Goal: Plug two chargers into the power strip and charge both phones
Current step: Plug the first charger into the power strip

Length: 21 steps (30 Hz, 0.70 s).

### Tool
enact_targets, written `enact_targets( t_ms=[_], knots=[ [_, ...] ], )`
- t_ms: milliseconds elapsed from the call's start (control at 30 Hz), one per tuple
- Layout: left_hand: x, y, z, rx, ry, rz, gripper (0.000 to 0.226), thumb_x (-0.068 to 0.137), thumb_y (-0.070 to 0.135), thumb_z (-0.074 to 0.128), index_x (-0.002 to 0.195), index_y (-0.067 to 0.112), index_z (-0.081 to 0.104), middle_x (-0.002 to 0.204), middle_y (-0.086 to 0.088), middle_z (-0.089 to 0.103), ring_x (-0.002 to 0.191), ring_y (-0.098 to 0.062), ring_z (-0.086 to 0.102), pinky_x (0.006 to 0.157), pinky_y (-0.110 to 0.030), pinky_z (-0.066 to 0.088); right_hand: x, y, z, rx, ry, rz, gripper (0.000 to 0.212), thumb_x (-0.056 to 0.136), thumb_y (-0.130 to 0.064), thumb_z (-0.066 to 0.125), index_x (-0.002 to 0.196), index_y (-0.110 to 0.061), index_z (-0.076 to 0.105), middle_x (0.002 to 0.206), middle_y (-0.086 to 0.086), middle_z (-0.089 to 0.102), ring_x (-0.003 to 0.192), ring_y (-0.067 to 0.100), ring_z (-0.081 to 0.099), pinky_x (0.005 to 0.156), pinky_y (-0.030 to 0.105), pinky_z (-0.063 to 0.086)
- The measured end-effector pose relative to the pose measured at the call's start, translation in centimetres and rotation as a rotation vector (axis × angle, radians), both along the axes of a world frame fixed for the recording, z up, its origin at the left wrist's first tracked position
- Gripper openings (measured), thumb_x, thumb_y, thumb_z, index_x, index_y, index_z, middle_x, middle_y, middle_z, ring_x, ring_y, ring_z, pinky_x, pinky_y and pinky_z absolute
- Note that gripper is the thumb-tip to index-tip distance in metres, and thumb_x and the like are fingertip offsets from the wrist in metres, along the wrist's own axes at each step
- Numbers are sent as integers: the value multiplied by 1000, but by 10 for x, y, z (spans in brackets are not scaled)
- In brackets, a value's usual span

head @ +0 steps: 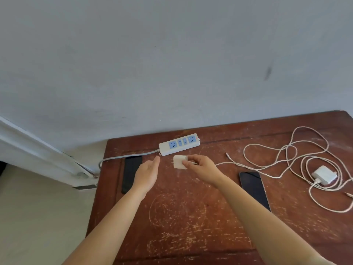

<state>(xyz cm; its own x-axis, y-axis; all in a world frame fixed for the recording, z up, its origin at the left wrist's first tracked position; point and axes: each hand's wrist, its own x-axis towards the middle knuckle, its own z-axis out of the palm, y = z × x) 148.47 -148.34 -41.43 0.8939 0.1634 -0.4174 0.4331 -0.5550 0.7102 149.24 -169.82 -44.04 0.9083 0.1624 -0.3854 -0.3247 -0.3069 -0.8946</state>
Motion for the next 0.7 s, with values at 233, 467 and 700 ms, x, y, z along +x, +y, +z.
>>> enact_targets(
  t_ms=[233, 467, 700],
  knots=[
    [44, 70, -54, 561, -117, -693, 67, 101, 55, 31, 156, 17, 23, 167, -6, 10, 153, -25, 10, 119, -50, 22, 32, 29, -19, -194, 54, -276, 32, 101, -36, 56, 126, -17, 64, 98, -1, 73, 81, 14, 65, 63, 24, 48],
    [79, 73, -103, 665, -90, -895, 72, 103, 51, 29, 158, 12, 3, 168, -8, -8, 153, -26, -8, 124, -50, 6, 57, 59, -36, -339, 17, -342, 44, 99, -34, 61, 139, -22, 50, 118, -2, 65, 84, 3, 65, 47, 10, 46],
    [79, 61, -131, 695, -103, -815, 93, 91, 75, 25, 158, 12, 7, 168, -9, -5, 153, -29, -7, 123, -54, 5, 83, 66, -34, -593, -120, -174, 40, 101, -31, 55, 141, -22, 52, 131, 6, 67, 107, 23, 67, 81, 40, 59]
  ],
)
